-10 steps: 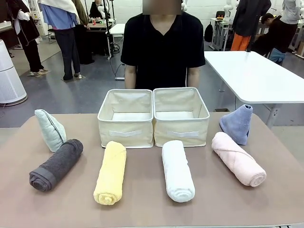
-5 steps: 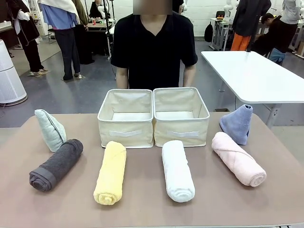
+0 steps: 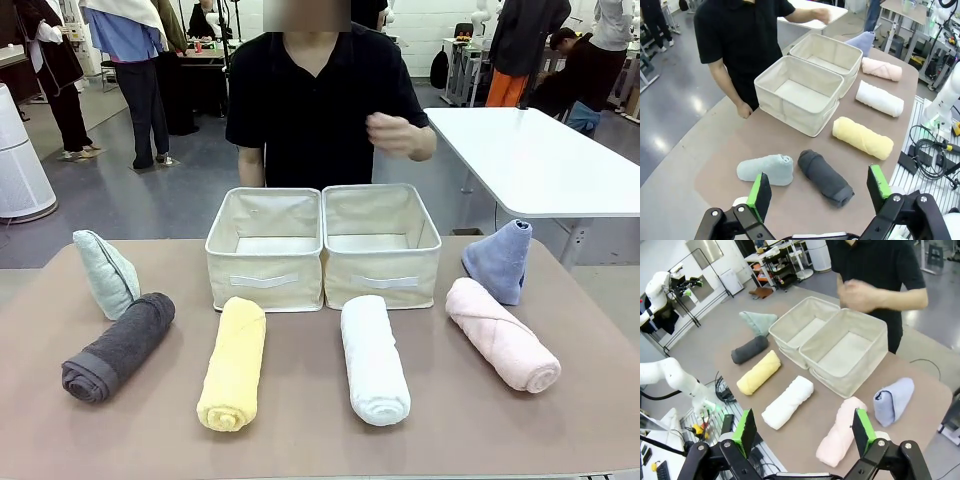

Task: Sort the towels based on their folding style.
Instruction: Pick up one triangle-folded towel and place it in the left Fabric basket.

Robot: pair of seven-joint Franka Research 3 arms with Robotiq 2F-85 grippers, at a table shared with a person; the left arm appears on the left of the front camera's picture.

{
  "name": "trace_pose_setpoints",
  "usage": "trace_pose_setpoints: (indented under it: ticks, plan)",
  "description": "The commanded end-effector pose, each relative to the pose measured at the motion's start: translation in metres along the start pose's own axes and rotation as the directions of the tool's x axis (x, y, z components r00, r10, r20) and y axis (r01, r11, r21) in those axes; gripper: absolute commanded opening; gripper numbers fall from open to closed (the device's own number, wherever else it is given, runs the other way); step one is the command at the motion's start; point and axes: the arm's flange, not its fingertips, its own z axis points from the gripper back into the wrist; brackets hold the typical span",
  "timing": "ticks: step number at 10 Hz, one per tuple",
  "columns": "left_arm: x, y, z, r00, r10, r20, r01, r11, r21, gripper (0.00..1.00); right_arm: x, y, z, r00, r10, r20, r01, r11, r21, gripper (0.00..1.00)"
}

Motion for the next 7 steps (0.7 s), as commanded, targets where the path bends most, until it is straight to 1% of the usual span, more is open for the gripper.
trace_pose_setpoints:
  ticks: [1, 7]
  plan:
    - [0.0018, 0.002, 0.0009, 1.0, -0.005, -0.003, 0.005, 1.0, 0.005, 1.0, -0.0008, 0.0011, 0.0011, 1.0, 0.001, -0.01, -0.001, 1.0, -0.007, 1.0]
    - [0.0018, 0.002, 0.0009, 1.0, -0.005, -0.003, 0.005, 1.0, 0.005, 1.0, -0.0008, 0.0011, 0.0011, 1.0, 0.001, -0.01, -0.001, 1.0, -0.007, 1.0]
